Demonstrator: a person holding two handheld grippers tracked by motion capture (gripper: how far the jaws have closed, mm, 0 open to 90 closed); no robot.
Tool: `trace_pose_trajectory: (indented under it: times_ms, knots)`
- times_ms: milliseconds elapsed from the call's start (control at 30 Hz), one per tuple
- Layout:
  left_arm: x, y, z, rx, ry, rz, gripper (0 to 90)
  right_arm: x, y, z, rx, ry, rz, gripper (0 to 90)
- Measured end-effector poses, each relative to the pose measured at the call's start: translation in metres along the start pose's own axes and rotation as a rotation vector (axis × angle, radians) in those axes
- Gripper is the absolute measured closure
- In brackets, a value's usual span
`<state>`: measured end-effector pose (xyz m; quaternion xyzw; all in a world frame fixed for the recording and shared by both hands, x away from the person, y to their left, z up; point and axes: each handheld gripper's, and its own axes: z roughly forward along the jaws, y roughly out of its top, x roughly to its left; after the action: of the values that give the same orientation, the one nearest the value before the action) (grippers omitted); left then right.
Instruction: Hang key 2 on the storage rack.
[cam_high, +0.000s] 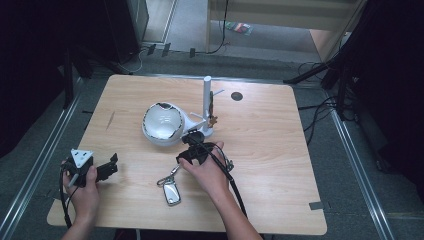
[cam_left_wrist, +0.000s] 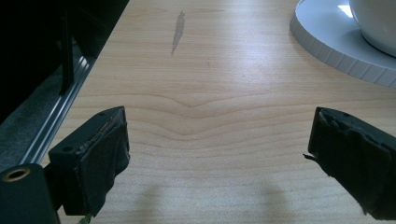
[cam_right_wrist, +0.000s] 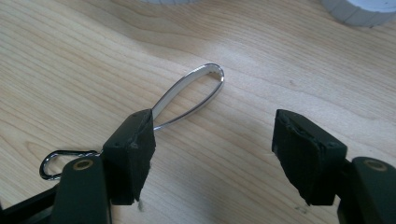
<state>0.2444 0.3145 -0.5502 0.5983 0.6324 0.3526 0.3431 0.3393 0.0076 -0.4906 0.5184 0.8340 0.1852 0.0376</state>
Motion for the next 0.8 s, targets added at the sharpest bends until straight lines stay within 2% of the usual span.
trace_pose_trajectory:
  times_ms: [800]
  knots:
    - [0.0, 0.0, 0.0, 0.002, -0.002, 0.001, 5.7, 0.021, 0.002, 0.02, 0.049, 0.044, -0.014, 31.2]
